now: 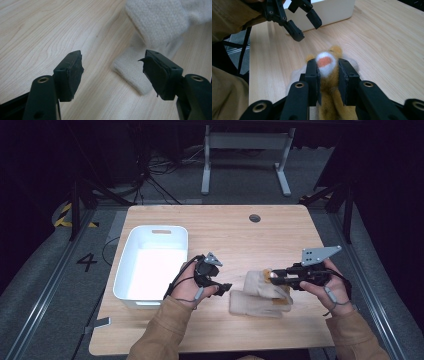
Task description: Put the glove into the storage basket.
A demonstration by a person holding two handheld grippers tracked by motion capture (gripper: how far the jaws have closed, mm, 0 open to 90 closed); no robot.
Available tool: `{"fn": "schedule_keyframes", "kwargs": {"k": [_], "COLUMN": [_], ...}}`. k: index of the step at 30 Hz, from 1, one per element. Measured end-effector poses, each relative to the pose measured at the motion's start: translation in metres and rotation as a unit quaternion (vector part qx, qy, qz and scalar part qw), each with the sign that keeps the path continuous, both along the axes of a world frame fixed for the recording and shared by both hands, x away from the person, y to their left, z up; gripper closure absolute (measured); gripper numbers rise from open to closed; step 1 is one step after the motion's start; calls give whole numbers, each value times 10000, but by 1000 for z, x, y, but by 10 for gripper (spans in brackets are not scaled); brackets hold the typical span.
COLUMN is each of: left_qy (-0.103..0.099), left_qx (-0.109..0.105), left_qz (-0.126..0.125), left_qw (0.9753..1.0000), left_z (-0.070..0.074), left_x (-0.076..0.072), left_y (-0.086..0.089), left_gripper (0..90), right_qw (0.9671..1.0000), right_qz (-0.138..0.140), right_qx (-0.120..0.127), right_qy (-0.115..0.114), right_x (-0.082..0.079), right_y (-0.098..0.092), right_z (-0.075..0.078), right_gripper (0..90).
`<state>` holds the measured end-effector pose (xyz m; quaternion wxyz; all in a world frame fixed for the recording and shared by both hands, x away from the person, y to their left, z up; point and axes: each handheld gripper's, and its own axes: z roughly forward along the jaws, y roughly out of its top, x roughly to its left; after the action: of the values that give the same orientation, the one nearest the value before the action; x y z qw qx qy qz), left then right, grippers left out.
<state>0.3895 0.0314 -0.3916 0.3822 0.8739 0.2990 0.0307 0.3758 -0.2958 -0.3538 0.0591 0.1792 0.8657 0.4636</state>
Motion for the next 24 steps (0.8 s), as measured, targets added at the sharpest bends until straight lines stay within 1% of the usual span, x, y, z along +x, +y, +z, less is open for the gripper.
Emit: {"fn": "schedule_keyframes", "kwargs": {"k": [4, 7, 11, 18, 22, 24], "left_qy": [1, 10, 15, 4, 5, 6], "left_qx": [19, 22, 17, 5, 9, 15], "left_qz": [-18, -21, -23, -14, -12, -13], "left_qw": [10000, 10000, 10000, 10000, 10000, 10000], "left_z": [0, -1, -1, 0, 0, 0], "left_x": [0, 0, 0, 0, 0, 0], "left_y": [0, -1, -2, 0, -1, -1], "left_gripper": [327, 327, 327, 327, 327, 327], "right_qw": [10000, 9999, 9997, 9993, 9993, 9990], "right_qz": [48, 126, 186, 267, 289, 327], "right_qx": [-7, -11, -93, -144, -162, -175], "right_qy": [28, 94, 144, 203, 194, 238], "right_x": [0, 0, 0, 1, 1, 1], "right_y": [3, 7, 13, 21, 23, 27], "right_z": [-2, -6, -11, -18, -20, -23], "right_gripper": [723, 723, 722, 720, 720, 719]}}
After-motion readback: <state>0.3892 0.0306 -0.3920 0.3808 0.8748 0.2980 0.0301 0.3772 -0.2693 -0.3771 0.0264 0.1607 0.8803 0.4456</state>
